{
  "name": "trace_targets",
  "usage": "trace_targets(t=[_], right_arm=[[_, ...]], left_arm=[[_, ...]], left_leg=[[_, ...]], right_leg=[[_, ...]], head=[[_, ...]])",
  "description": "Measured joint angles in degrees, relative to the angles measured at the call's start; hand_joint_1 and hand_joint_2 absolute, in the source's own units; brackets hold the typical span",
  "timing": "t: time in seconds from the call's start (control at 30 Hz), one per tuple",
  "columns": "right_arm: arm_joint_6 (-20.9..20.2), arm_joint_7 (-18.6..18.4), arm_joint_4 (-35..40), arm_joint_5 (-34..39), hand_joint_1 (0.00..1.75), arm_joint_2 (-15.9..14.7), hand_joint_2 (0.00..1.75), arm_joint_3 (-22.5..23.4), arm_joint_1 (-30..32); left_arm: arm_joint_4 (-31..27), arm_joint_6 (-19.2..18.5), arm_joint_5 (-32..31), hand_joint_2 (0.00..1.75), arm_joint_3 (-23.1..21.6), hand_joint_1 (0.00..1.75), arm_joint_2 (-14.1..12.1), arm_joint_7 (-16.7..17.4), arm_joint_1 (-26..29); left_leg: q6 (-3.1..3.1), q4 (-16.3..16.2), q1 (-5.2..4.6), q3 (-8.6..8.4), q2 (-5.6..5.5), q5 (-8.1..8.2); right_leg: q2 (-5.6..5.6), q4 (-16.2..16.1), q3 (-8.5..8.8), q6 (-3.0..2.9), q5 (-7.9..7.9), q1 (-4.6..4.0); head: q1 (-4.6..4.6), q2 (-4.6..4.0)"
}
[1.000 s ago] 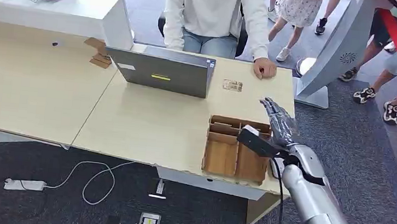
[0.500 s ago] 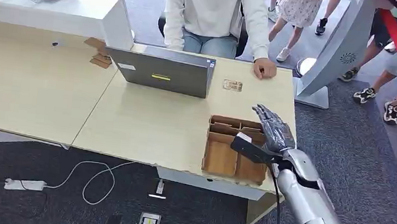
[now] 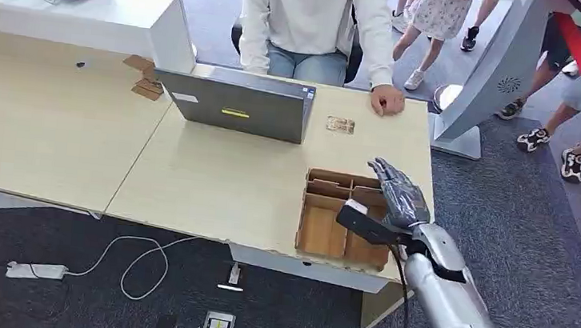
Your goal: Pass the card to the sensor for recognition and then transmit it.
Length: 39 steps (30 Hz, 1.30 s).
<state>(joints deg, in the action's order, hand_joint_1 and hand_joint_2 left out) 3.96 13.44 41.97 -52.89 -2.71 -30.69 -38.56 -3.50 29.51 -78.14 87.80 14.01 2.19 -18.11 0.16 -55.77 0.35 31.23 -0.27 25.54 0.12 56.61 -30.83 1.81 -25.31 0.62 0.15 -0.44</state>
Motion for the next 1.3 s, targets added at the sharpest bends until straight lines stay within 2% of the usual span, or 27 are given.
trace_targets(t=[0.13, 0.17, 0.2, 0.23, 0.27, 0.87, 1.17, 1.3], right_arm=[[0.26, -0.04, 0.00, 0.09, 0.00, 0.00, 1.75, 0.00, 0.03], [0.26, -0.20, 0.00, 0.09, 0.12, 0.02, 1.75, 0.00, 0.02], [0.26, -0.37, 0.00, 0.09, 0.12, 0.02, 1.75, 0.02, 0.02], [0.26, -0.44, 0.00, 0.09, 1.47, 0.00, 1.75, 0.02, 0.02], [0.26, -0.50, 0.00, 0.09, 1.75, 0.00, 1.75, 0.04, 0.02], [-0.59, -1.66, 1.11, 0.37, 1.75, -0.44, 1.75, 0.26, -0.17], [0.96, -1.49, 0.98, -0.06, 1.75, -0.07, 1.75, 0.26, -0.24], [1.81, -0.98, 0.55, -0.11, 1.75, 0.09, 1.75, 0.26, -0.32]], left_arm=[[0.00, -0.68, 0.15, 0.00, 0.00, 0.00, -0.02, 0.15, 0.03], [0.00, -0.72, 0.18, 0.00, 0.00, 0.00, -0.02, 0.15, 0.03], [0.00, -0.85, 0.24, 0.00, 0.00, 0.00, -0.02, 0.17, 0.02], [0.00, -0.94, 0.24, 0.00, 0.00, 0.00, -0.02, 0.15, 0.02], [0.00, -1.12, 0.26, 0.00, 0.00, 0.00, -0.02, 0.11, 0.02], [0.00, -0.04, 0.48, 0.00, 0.00, 0.00, 0.18, -0.42, -0.01], [0.00, 0.00, -1.00, 0.00, 0.00, 0.00, 0.17, 0.00, -0.02], [0.00, -1.07, -0.81, 0.00, 0.00, 0.00, 0.15, 0.20, -0.02]], left_leg=[[0.00, 0.00, 0.00, 0.00, 0.00, 0.00], [0.00, 0.00, 0.00, 0.00, 0.00, 0.00], [0.00, 0.00, 0.00, 0.00, 0.00, 0.00], [0.00, 0.00, 0.00, 0.00, 0.00, 0.00], [0.00, 0.00, 0.00, 0.00, 0.00, 0.00], [0.00, 0.00, 0.00, -0.01, 0.00, 0.00], [0.00, 0.00, 0.00, -0.01, 0.00, 0.00], [0.00, 0.00, 0.00, -0.01, 0.00, 0.00]], right_leg=[[0.00, 0.00, 0.00, 0.00, 0.00, 0.00], [0.00, 0.00, 0.00, 0.00, 0.00, 0.00], [0.00, 0.00, 0.00, 0.00, 0.00, 0.00], [0.00, 0.00, 0.00, 0.00, 0.00, 0.00], [0.00, 0.00, 0.00, 0.00, 0.00, 0.00], [0.00, 0.00, 0.02, 0.00, 0.00, 0.00], [0.00, 0.00, 0.02, 0.00, 0.00, 0.00], [0.00, 0.00, 0.02, 0.00, 0.00, 0.00]], head=[[-0.02, 0.00], [-0.02, 0.00], [0.00, 0.00], [-0.02, 0.00], [0.00, 0.00], [0.00, 0.00], [-0.02, 0.00], [-0.02, 0.00]])
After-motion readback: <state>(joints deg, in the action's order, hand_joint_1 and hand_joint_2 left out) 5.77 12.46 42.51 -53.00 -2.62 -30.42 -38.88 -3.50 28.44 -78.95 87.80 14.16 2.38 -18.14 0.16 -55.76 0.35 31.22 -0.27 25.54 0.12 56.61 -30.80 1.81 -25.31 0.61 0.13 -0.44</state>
